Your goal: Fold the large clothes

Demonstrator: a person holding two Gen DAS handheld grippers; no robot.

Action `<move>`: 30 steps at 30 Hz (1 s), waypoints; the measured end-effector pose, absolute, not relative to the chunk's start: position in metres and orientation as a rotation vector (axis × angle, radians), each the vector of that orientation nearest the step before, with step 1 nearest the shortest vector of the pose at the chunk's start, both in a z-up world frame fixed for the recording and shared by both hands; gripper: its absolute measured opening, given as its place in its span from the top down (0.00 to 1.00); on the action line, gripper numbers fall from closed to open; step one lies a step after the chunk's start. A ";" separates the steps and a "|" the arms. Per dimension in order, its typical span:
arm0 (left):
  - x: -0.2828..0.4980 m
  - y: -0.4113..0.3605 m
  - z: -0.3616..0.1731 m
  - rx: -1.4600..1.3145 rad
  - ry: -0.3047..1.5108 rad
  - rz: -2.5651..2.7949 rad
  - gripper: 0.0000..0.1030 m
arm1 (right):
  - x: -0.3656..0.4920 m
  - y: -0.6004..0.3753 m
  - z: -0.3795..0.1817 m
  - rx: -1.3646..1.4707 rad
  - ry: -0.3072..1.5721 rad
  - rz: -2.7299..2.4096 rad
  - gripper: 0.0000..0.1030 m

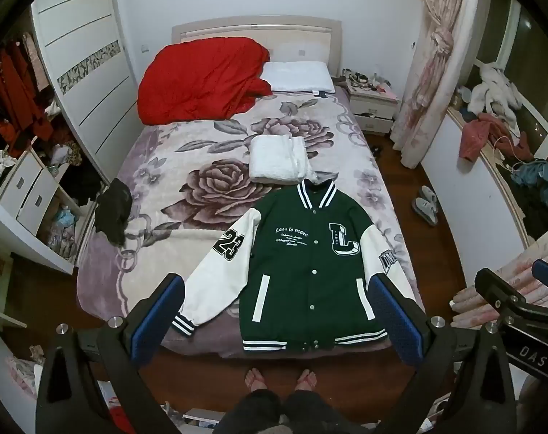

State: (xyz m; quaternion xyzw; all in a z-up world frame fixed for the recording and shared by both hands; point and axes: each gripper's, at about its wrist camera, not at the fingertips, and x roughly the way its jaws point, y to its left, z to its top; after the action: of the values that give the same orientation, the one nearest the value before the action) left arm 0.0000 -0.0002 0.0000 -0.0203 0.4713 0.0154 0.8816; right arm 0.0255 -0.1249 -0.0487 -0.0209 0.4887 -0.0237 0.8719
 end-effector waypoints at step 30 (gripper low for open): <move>0.000 0.000 0.009 -0.032 0.950 0.032 0.00 | 0.031 -0.120 -0.038 -0.066 1.006 -0.053 0.00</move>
State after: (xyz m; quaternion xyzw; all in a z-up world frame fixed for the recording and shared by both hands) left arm -0.0004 0.0002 0.0093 -0.0155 0.4573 0.0152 0.8890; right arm 0.0309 -0.1200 -0.0377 -0.0314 0.4821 -0.0252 0.8752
